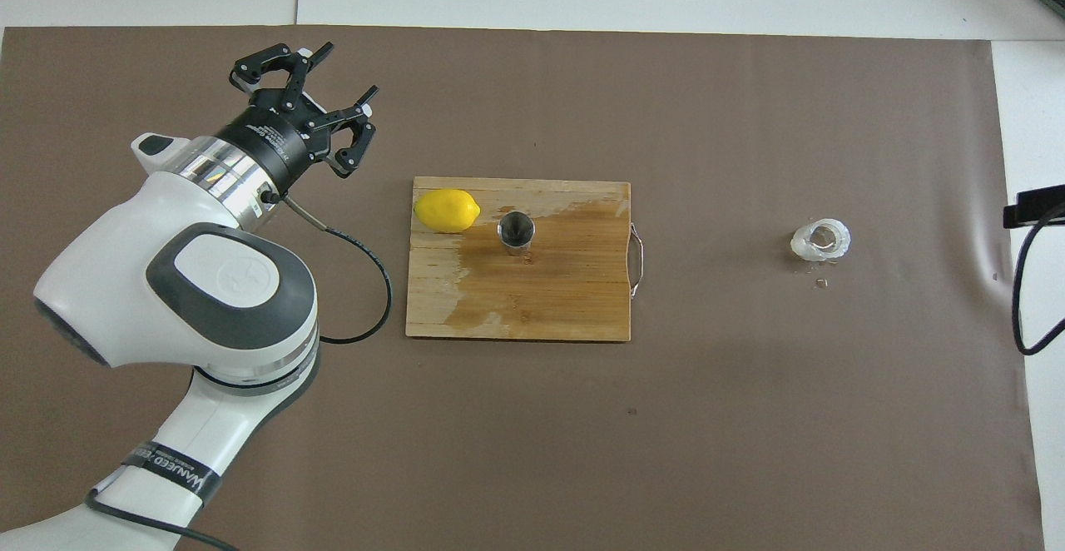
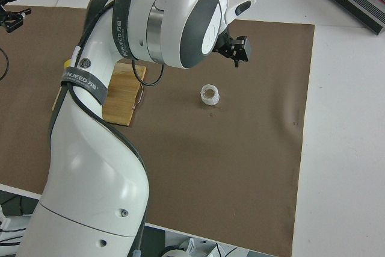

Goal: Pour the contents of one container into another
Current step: 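Withdraw the left gripper while the right gripper reaches the clear glass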

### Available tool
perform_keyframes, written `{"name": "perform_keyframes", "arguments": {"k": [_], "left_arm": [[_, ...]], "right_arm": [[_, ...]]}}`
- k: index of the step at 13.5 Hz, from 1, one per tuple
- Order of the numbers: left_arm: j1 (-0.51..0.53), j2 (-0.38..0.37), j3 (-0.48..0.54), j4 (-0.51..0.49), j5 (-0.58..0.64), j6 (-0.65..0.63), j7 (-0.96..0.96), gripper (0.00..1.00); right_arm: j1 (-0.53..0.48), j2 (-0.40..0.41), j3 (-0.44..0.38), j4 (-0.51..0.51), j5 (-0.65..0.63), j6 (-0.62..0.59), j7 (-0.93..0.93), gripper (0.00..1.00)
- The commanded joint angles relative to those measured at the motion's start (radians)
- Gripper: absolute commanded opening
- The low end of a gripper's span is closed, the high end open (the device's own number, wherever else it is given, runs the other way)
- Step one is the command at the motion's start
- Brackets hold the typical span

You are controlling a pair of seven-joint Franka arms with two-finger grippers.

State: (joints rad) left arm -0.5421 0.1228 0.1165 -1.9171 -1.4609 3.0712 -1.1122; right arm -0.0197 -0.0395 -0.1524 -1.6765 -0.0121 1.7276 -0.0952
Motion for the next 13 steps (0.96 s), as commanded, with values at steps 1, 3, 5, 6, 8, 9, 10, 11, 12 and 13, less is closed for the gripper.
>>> {"name": "perform_keyframes", "arguments": {"k": [1,3,5,6,8,9,10,11,12,13], "left_arm": [[0.072,-0.008,-0.009,-0.016,0.019,-0.029,0.115,0.58],[0.125,-0.008,-0.009,-0.014,0.022,-0.049,0.199,0.56],[0.152,-0.008,-0.008,-0.016,0.028,-0.049,0.312,0.54],[0.166,-0.006,-0.008,-0.017,0.03,-0.048,0.362,0.53],[0.182,-0.008,-0.008,-0.023,0.042,-0.046,0.446,0.52],[0.183,-0.008,-0.006,-0.025,0.043,-0.039,0.483,0.52],[0.185,-0.008,-0.001,-0.031,0.043,-0.037,0.53,0.53],[0.183,-0.008,0.008,-0.034,0.043,-0.036,0.576,0.53],[0.183,-0.008,0.009,-0.034,0.043,-0.029,0.636,0.53],[0.183,-0.006,0.014,-0.034,0.043,-0.008,0.702,0.52]], "right_arm": [[-0.093,0.062,0.005,0.003,0.116,0.065,-0.235,1.0],[-0.112,0.096,0.004,-0.005,0.196,0.108,-0.442,1.0],[-0.118,0.122,0.002,-0.028,0.292,0.113,-0.603,1.0],[-0.124,0.128,-0.004,-0.061,0.372,0.139,-0.746,1.0],[-0.131,0.13,-0.03,-0.161,0.493,0.209,-0.99,1.0],[-0.132,0.13,-0.032,-0.207,0.536,0.258,-1.108,1.0],[-0.135,0.13,-0.032,-0.245,0.585,0.283,-1.229,1.0],[-0.137,0.13,-0.038,-0.277,0.636,0.297,-1.323,1.0],[-0.143,0.142,-0.055,-0.308,0.728,0.294,-1.454,1.0],[-0.143,0.16,-0.061,-0.322,0.8,0.291,-1.592,1.0]]}}
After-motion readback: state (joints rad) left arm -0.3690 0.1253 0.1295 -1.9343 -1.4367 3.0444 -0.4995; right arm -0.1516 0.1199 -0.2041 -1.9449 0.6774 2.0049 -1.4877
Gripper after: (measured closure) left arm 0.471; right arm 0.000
